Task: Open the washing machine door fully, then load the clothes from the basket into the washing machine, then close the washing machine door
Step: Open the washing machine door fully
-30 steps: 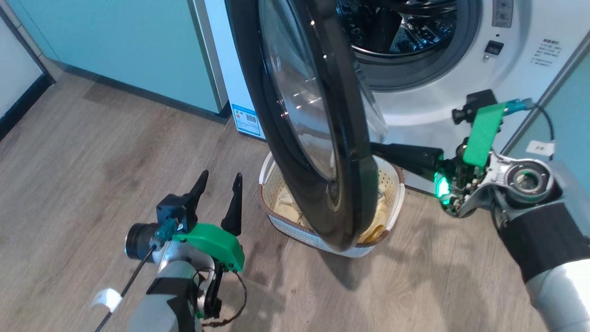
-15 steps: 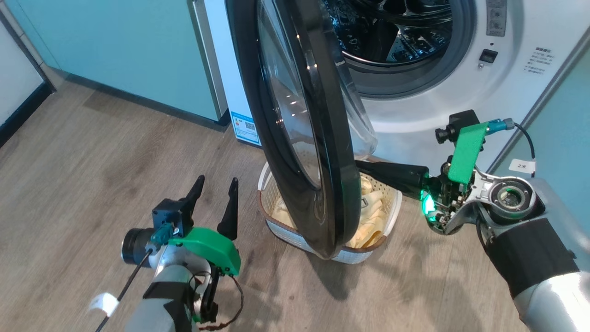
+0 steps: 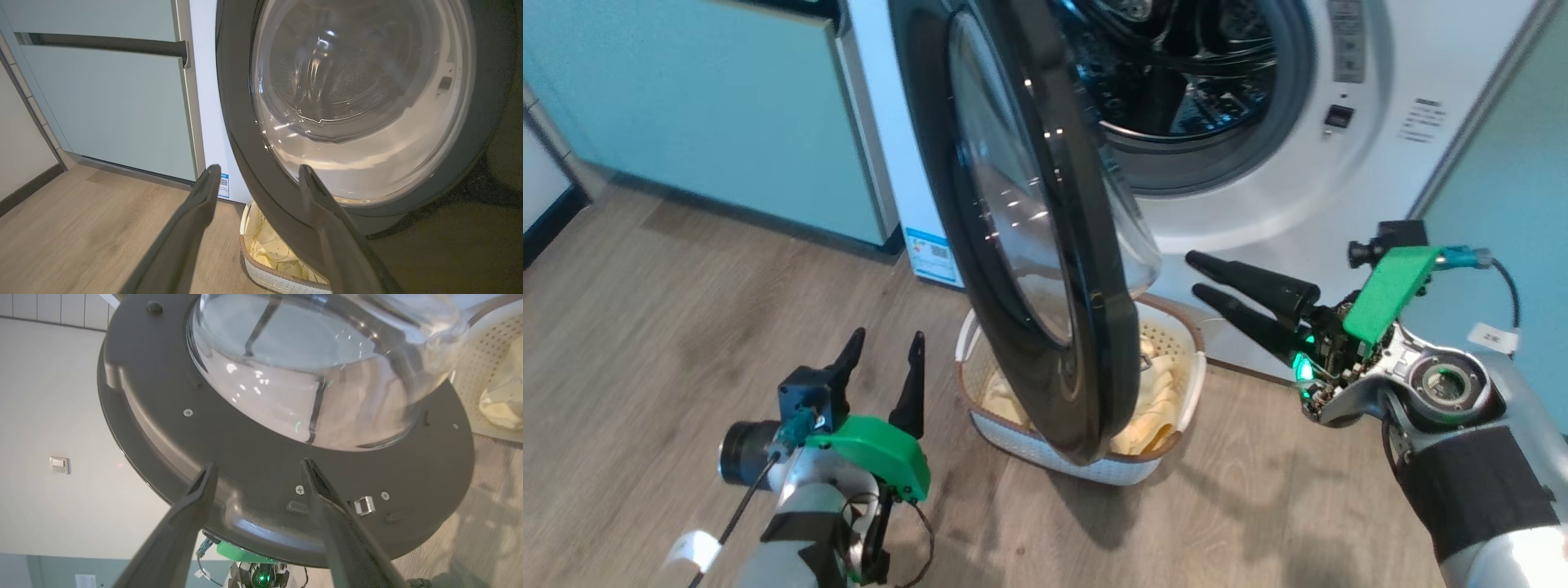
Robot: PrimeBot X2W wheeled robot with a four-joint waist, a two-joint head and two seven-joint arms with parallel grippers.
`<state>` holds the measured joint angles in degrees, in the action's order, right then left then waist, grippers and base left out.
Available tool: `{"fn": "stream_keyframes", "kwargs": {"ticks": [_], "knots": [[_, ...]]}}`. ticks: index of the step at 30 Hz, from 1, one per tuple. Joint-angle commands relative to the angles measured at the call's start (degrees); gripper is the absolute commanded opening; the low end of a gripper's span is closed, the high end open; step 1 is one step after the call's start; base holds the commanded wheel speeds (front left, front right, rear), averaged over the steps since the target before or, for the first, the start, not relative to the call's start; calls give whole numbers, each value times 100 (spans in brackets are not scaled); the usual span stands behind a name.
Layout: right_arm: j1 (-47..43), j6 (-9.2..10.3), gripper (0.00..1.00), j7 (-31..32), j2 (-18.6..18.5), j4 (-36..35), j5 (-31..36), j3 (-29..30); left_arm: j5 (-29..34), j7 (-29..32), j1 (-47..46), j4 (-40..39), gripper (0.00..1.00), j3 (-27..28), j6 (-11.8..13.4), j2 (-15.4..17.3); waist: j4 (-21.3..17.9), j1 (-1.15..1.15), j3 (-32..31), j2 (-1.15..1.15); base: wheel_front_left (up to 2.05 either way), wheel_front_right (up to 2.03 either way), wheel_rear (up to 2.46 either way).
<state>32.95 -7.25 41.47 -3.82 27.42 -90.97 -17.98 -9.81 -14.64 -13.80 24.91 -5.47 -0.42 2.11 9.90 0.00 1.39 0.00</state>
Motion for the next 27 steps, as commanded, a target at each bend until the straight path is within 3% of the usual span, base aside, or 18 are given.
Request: {"fn": "stream_keyframes", "kwargs": {"ticks": [1,11,27], "knots": [[129,-24,100,-92,2,-242,57,20,50,-36,-161,-158,100,215,-28,118,-64,0,-35,0,0,0,0],[-477,-24,100,-1397,-353,-933,656,3,160,-36,-214,-155,100,544,-143,301,-562,0,-161,0,0,0,0],[-1215,-24,100,-4141,-1537,-1422,1322,-1099,149,-36,-62,-261,100,1115,-205,540,-1317,0,-301,0,0,0,0]]}}
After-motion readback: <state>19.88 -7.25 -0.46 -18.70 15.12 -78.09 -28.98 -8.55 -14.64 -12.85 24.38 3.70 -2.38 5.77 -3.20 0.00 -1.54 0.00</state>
